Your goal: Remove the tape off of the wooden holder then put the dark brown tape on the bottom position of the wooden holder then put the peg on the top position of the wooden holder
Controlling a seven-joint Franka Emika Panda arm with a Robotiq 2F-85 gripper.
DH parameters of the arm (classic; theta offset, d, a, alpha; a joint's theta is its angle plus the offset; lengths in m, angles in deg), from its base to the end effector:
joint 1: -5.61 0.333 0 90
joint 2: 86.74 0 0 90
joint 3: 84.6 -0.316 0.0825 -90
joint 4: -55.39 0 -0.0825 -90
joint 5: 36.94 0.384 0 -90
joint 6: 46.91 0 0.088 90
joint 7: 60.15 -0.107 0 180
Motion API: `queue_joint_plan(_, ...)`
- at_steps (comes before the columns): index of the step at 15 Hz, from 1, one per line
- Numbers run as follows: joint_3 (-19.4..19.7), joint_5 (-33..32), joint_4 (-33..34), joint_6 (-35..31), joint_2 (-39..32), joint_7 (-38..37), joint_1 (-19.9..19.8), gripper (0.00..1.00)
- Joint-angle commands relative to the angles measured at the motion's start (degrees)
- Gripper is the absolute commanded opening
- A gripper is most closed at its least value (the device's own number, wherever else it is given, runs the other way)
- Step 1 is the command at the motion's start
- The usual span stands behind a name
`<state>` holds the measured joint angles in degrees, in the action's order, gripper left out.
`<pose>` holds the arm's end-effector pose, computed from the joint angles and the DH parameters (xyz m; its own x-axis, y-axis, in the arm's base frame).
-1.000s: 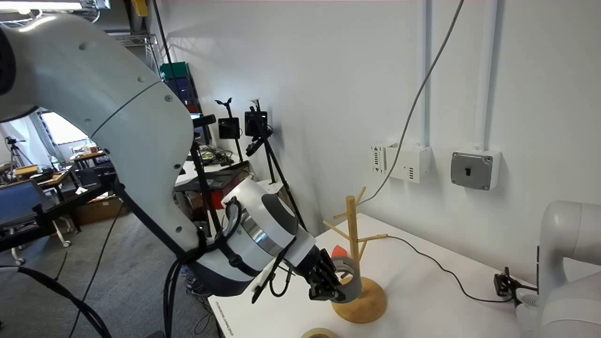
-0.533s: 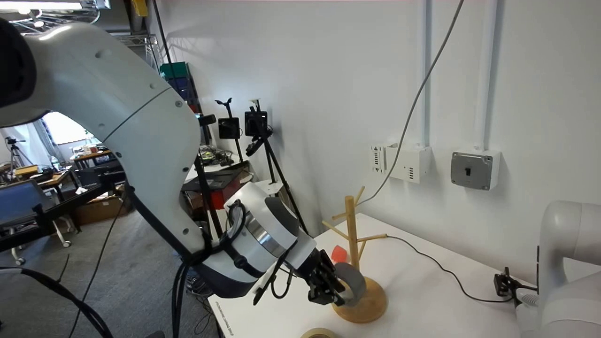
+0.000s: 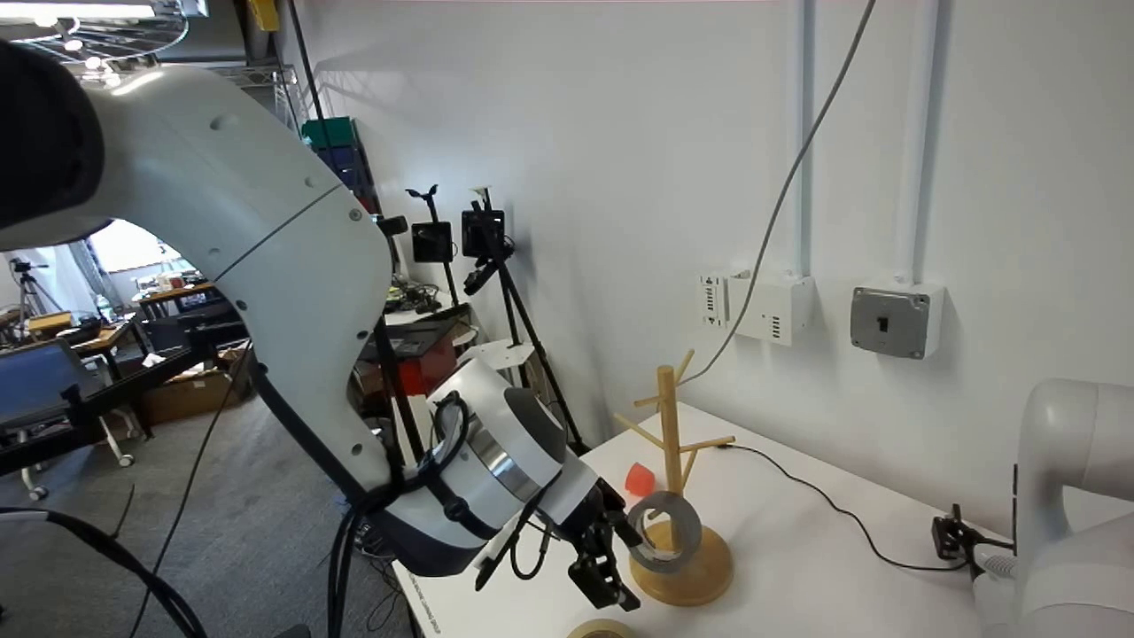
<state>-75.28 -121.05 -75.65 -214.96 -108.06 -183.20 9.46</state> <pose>0.5093 0.0122 0.1884 0.5837 -0.6399 0.4998 -0.6975 -0.7103 -0.0948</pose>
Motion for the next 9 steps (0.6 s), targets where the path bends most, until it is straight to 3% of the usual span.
queue_joint_plan(1,-0.15,2.30,-1.23,-1.59,0.34,4.24,-1.33,1.00)
queue_joint_plan(9,-1.52,16.93,-8.28,1.90,5.57,24.36,-3.14,1.00)
